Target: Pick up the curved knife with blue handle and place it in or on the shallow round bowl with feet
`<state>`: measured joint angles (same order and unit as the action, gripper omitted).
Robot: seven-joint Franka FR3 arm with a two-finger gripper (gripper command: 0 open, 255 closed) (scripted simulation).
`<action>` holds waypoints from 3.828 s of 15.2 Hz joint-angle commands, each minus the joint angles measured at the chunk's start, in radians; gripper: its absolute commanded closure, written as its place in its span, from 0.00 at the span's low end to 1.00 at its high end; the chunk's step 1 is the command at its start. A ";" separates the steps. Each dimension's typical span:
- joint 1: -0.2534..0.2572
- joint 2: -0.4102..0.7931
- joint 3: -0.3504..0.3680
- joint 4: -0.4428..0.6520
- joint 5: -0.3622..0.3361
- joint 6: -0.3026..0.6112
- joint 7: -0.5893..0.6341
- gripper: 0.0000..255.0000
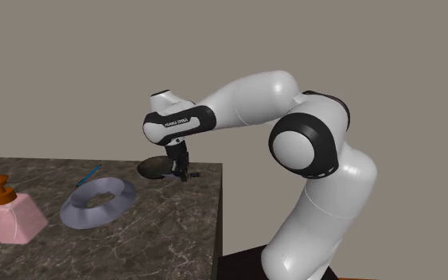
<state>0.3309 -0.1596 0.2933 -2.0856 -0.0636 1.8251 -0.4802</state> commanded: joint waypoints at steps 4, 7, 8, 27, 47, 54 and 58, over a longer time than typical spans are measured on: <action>-0.001 -0.013 -0.003 0.053 0.004 -0.066 -0.009 1.00; -0.001 -0.016 -0.004 0.090 0.005 -0.106 -0.013 1.00; -0.001 -0.017 -0.004 0.103 0.005 -0.119 -0.015 1.00; 0.074 0.625 0.010 0.887 -0.171 -0.295 0.052 1.00; 0.059 0.612 0.009 0.749 -0.169 -0.172 0.067 0.00; 0.090 0.653 0.011 0.938 -0.178 -0.320 0.059 0.00; 0.090 0.653 0.010 0.938 -0.177 -0.320 0.059 0.00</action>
<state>0.4196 0.4912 0.3038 -1.1515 -0.2406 1.5078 -0.4216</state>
